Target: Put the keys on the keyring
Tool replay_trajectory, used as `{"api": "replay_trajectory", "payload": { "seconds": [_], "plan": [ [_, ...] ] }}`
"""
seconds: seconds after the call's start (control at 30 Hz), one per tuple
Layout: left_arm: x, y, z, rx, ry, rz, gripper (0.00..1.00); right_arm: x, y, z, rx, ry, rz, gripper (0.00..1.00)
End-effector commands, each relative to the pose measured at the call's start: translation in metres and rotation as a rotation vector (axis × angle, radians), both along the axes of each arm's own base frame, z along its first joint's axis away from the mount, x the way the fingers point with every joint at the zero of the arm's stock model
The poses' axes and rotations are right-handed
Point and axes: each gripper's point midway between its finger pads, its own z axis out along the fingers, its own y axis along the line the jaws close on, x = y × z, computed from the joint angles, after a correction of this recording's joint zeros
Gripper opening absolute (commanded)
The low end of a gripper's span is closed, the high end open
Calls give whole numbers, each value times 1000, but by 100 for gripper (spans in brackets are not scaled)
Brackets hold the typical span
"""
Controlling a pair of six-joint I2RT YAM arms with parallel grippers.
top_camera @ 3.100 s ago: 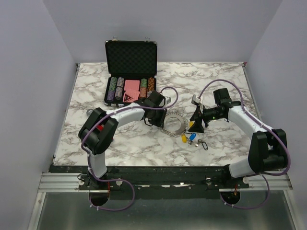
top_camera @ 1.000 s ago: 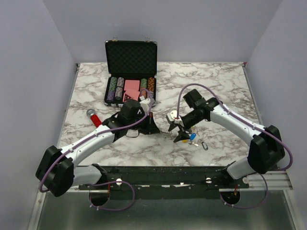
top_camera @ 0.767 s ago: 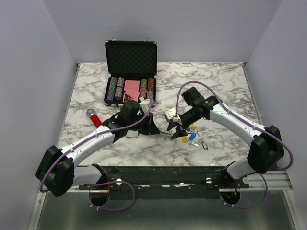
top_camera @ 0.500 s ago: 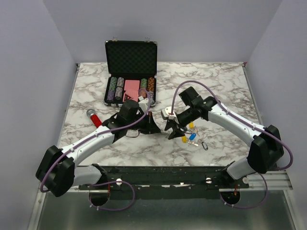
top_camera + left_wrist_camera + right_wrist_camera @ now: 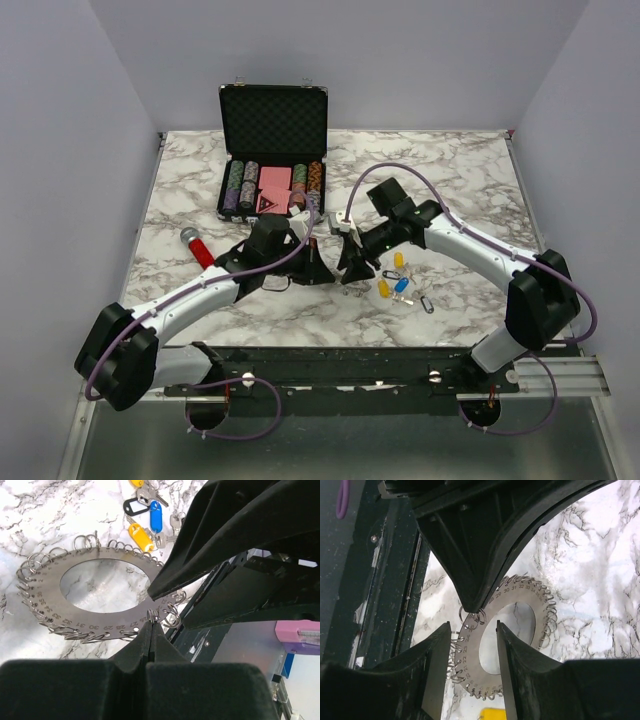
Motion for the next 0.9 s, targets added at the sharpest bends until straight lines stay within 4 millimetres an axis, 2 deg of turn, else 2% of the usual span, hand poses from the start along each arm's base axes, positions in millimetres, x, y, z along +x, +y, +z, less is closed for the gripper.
{"api": "replay_trajectory", "payload": {
  "seconds": [0.0, 0.23, 0.37, 0.43, 0.7, 0.87],
  "plan": [
    [-2, -1, 6, -32, -12, -10, 0, -6, 6, 4, 32, 43, 15, 48],
    [-2, 0, 4, -29, -10, -4, 0, -12, -4, -3, -6, 32, 41, 48],
    [-3, 1, 1, -25, -3, -7, 0, -34, -21, -1, 4, -37, 195, 54],
    [-3, 1, 1, -26, -3, -12, 0, -37, -22, -1, 21, -67, 233, 54],
    [-3, 0, 5, -35, -6, -11, 0, -27, -21, -17, -26, -63, 219, 48],
    [-2, -2, 6, -51, -15, -16, 0, -25, -17, -15, -12, -61, 197, 49]
  ]
}}
